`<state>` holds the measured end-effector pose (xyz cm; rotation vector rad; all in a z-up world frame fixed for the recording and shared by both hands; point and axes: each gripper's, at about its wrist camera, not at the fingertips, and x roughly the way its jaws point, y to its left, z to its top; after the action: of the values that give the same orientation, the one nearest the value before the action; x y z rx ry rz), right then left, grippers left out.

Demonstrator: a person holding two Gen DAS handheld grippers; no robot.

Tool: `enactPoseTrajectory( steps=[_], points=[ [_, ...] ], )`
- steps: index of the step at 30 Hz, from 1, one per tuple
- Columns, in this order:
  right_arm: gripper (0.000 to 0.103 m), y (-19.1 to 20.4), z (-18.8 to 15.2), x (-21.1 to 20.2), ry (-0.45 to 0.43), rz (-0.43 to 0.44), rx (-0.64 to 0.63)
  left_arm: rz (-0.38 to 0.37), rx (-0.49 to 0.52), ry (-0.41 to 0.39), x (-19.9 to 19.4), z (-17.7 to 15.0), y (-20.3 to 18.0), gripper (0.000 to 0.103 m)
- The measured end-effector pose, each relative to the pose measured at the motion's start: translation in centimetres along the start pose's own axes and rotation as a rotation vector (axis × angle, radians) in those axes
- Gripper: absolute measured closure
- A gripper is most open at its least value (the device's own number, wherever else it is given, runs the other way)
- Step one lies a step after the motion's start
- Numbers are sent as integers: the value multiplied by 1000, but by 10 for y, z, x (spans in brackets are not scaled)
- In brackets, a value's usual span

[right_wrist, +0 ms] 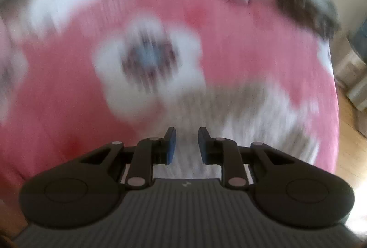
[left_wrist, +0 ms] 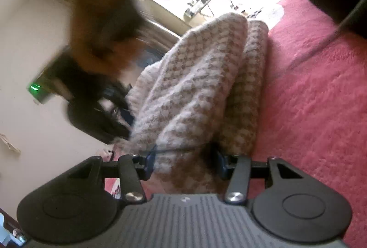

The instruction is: Fold clothes

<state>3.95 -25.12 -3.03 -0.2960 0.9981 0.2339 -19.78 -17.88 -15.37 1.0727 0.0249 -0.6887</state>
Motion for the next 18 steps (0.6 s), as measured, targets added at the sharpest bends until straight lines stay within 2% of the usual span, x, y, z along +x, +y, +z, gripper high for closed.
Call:
enactPoseTrajectory(
  steps=[1, 5, 7, 10, 12, 14, 16, 18],
  points=[
    [83, 4, -8, 13, 16, -25, -22, -2, -8, -3, 0, 0, 3, 52],
    [83, 15, 0, 9, 13, -62, -49, 4, 24, -16, -2, 1, -2, 52],
    [83, 9, 3, -9, 13, -43, -35, 6, 31, -22, -5, 1, -3, 52],
    [83, -3, 2, -45, -36, 23, 35, 1, 25, -25, -7, 2, -4, 52],
    [83, -5, -8, -38, 4, 3, 43, -6, 32, -23, -7, 3, -5, 53],
    [83, -9, -32, 5, 92, -36, 37, -7, 36, -29, -8, 4, -6, 53],
    [83, -12, -44, 18, 72, -36, 54, -5, 35, -37, -10, 4, -6, 53],
    [83, -15, -41, 10, 83, -30, 74, -3, 43, -44, -11, 3, -8, 53]
  ],
)
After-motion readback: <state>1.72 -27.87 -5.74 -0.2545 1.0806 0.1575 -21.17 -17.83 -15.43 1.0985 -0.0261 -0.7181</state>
